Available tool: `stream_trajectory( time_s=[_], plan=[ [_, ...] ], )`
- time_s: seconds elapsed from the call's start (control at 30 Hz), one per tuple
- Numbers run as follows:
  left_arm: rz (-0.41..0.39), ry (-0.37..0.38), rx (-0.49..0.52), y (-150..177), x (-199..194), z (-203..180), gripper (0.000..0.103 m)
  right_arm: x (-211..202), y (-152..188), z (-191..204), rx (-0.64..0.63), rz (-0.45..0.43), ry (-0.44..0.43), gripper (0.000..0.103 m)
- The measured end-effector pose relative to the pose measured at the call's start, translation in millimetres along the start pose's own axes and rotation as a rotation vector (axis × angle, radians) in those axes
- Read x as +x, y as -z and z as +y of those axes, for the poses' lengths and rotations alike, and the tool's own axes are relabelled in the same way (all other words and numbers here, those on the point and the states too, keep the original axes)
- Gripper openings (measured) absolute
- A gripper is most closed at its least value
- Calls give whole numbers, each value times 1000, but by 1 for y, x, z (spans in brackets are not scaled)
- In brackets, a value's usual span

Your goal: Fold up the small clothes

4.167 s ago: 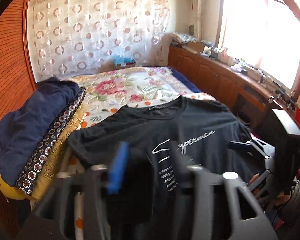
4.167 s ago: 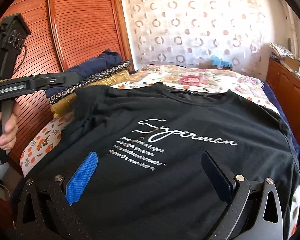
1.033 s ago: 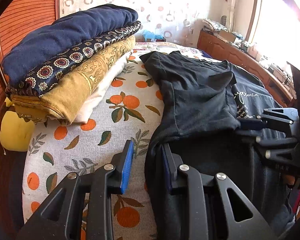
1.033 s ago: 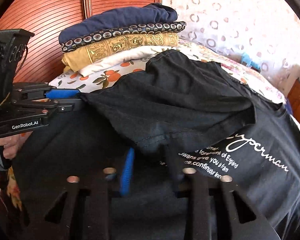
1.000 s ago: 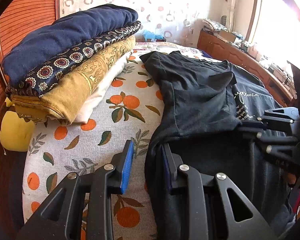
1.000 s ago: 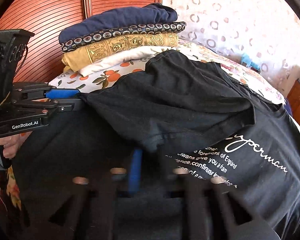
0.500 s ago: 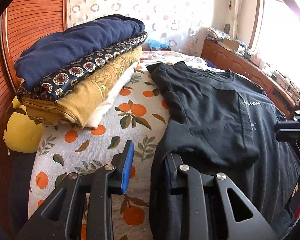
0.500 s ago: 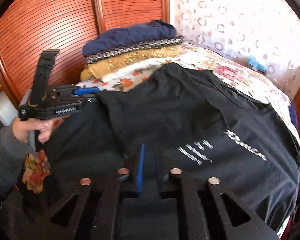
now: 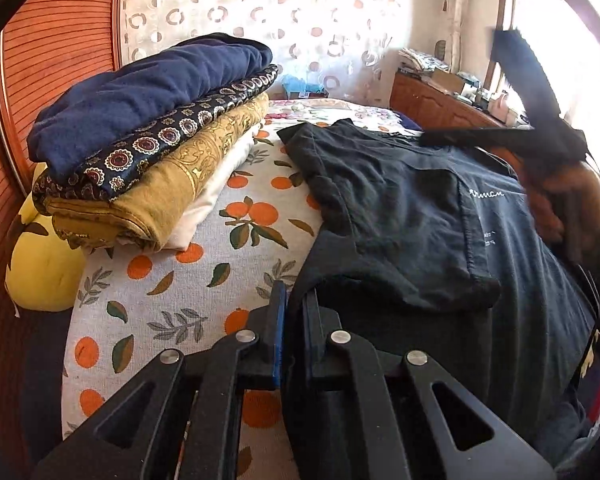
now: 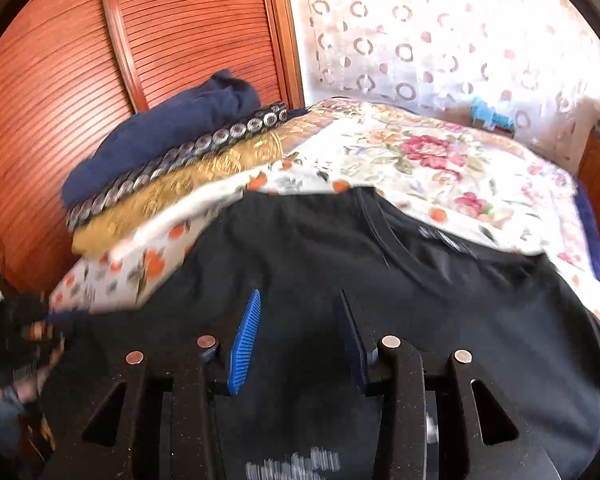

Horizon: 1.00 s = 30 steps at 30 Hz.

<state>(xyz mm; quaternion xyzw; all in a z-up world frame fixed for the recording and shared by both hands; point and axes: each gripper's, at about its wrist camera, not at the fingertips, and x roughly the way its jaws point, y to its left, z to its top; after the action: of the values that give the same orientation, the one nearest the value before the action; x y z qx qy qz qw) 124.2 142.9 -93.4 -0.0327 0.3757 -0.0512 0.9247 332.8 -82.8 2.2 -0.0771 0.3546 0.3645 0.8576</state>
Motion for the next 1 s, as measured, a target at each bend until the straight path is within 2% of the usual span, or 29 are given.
stream_trajectory(
  time_s=[0.13,0.23,0.4,0.5,0.57,0.6,0.63,0.67,0.7,0.73,0.77,0.8,0.87,0.9,1.0],
  plan=[
    [7,14,6,-1,5,0,9,49,-27,2,23,28,-54,41],
    [22,15,14,0,9,1,14,80,-38,-2,31,57,-59,41],
    [50,15,2,2,16,4,14,108,-51,-6,11,88,-33,41],
    [56,13,3,3,18,2,14,125,-55,-16,53,134,-79,41],
    [56,13,5,3,18,2,14,128,-55,-18,48,131,-91,41],
    [56,15,3,3,18,2,14,130,-55,-19,52,131,-108,39],
    [56,17,1,3,18,2,14,131,-56,-20,58,133,-123,30],
    [56,17,1,3,18,3,14,130,-57,-21,57,135,-132,13],
    [56,15,2,2,19,3,14,129,-57,-19,48,129,-133,5],
    [55,11,5,3,19,2,14,124,-59,-17,39,116,-138,2],
    [54,7,9,3,19,1,14,117,-61,-17,27,86,-119,1],
    [54,1,14,3,19,0,14,109,-64,-18,32,41,-66,1],
    [54,-5,19,3,19,-1,14,97,-67,-31,110,-15,46,1],
    [54,-4,18,3,19,-1,14,96,-68,-38,150,-18,114,1],
    [53,1,12,4,19,0,14,104,-65,-41,129,21,168,1]
  ],
)
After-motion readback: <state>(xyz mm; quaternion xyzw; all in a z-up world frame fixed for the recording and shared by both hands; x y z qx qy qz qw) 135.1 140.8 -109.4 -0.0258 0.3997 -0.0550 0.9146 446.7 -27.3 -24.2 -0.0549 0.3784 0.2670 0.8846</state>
